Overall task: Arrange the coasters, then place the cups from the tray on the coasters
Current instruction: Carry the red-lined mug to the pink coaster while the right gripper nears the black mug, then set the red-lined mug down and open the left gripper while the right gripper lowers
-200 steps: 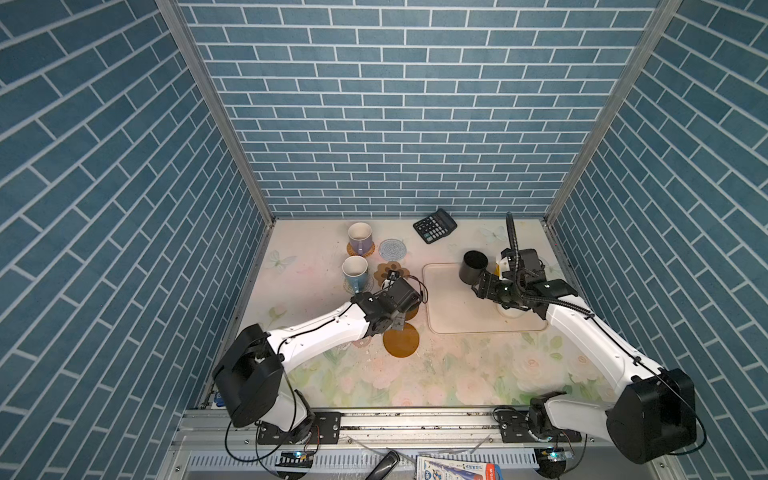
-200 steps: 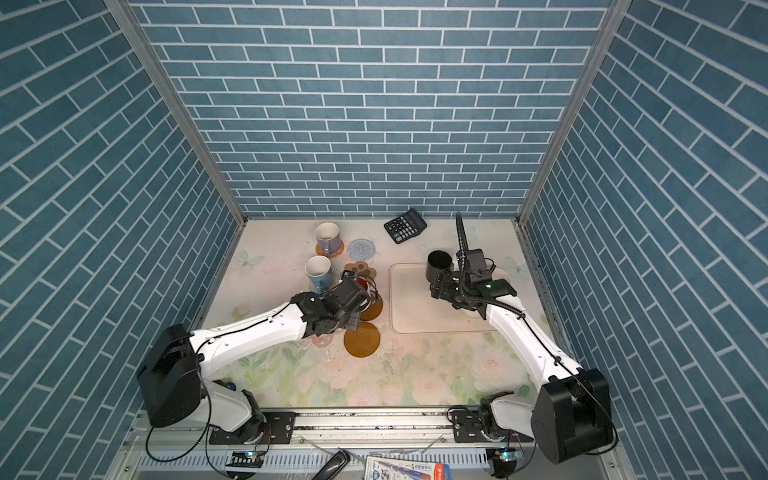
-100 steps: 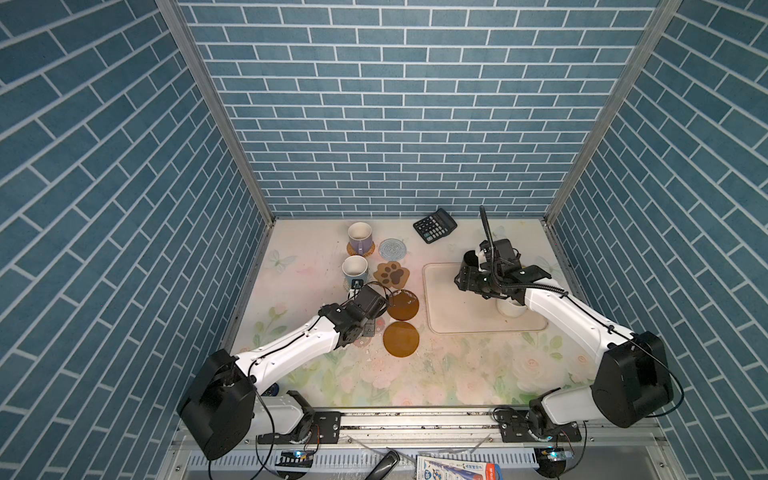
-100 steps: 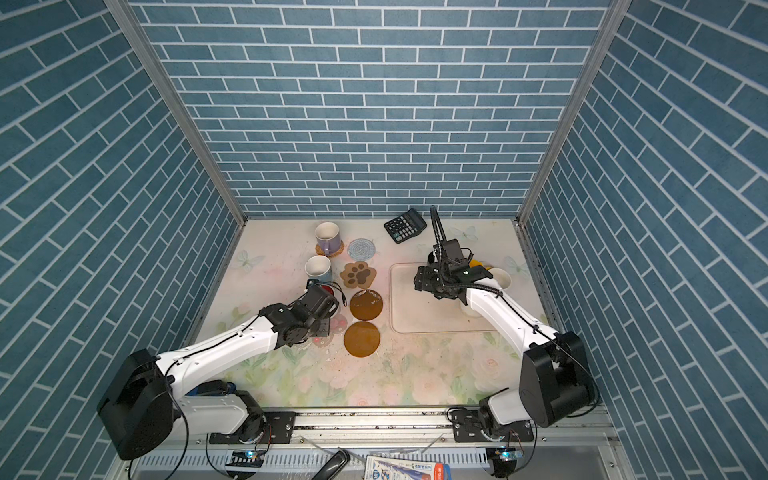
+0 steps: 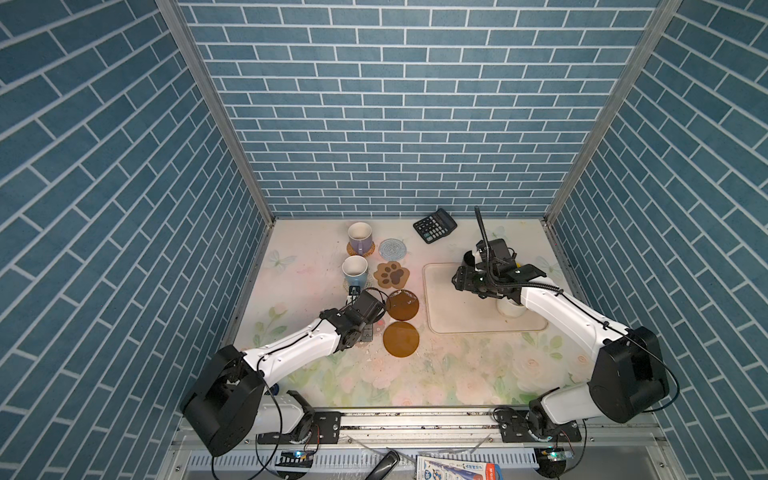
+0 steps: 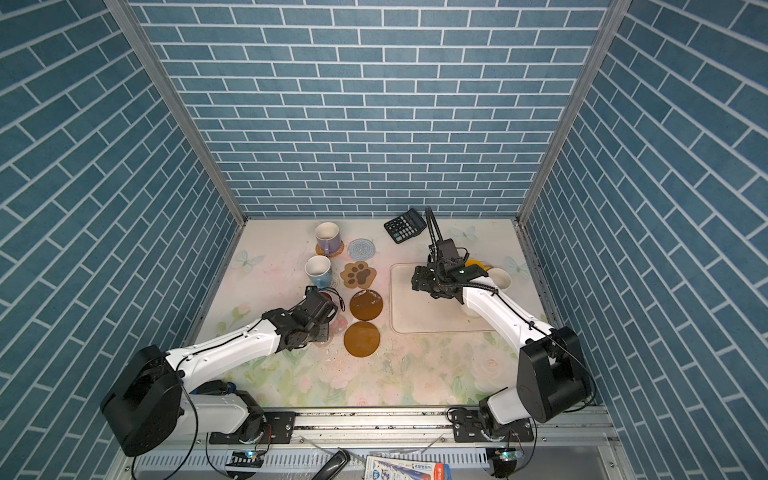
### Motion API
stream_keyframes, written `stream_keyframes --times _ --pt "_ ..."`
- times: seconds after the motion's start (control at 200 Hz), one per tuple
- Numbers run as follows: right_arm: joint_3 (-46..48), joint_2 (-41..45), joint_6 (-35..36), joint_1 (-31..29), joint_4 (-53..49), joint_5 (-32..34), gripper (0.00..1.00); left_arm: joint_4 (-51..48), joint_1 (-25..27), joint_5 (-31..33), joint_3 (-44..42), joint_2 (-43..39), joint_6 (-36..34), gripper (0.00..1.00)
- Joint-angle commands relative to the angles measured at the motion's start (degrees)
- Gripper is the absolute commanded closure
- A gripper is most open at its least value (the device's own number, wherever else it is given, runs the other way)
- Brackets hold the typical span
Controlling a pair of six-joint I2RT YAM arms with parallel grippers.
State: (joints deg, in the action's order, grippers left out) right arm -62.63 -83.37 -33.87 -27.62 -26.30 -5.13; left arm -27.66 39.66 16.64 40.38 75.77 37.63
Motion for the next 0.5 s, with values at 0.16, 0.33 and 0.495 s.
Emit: stream_keyframes --times 0.16,0.33,0.495 --pt "-0.97 0.63 -1.03 -0.33 -0.11 1.78 0.26 4.18 -0.35 2.10 -0.21 2.52 1.17 1.00" --pt "-0.49 1.78 -0.41 -0.33 -0.30 1.79 0.26 4.32 -0.37 2.10 -0.21 2.99 1.75 0.90" --pt "-0.78 3.51 2.51 -0.29 -1.25 1.61 0.26 3.20 -0.37 2.42 -0.21 1.05 1.96 0.52"
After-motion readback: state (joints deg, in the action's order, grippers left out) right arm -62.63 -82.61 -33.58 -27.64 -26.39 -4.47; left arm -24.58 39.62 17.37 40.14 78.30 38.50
